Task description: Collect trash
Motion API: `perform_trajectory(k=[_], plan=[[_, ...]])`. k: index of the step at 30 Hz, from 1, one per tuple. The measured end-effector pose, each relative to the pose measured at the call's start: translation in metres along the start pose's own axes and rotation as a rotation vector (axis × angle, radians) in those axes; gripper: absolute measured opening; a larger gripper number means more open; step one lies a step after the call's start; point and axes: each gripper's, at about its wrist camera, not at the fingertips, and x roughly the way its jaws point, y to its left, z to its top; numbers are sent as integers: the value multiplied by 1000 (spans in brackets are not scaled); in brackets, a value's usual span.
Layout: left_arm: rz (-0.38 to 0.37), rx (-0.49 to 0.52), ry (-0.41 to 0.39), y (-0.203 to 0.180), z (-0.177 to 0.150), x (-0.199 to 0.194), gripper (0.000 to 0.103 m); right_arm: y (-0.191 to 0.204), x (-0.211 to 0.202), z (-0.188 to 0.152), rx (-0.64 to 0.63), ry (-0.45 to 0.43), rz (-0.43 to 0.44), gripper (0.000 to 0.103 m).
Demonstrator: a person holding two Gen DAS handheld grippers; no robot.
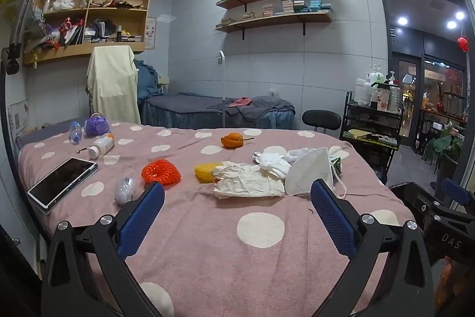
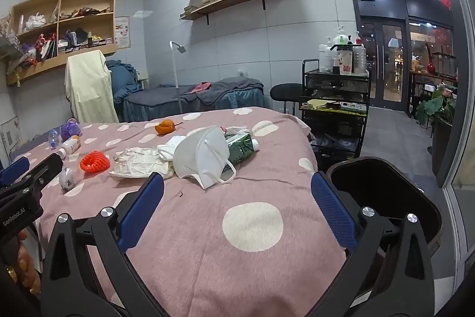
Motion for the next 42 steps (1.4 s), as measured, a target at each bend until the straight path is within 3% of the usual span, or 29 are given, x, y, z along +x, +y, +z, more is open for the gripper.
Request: perform_trajectory(k=[9, 42], plan=[[-1, 8, -27, 3, 5, -13, 97, 1, 1, 2, 0, 8, -1, 98], [-16, -23, 43, 6, -1, 4, 97, 0, 0, 0, -5, 11, -5, 98]])
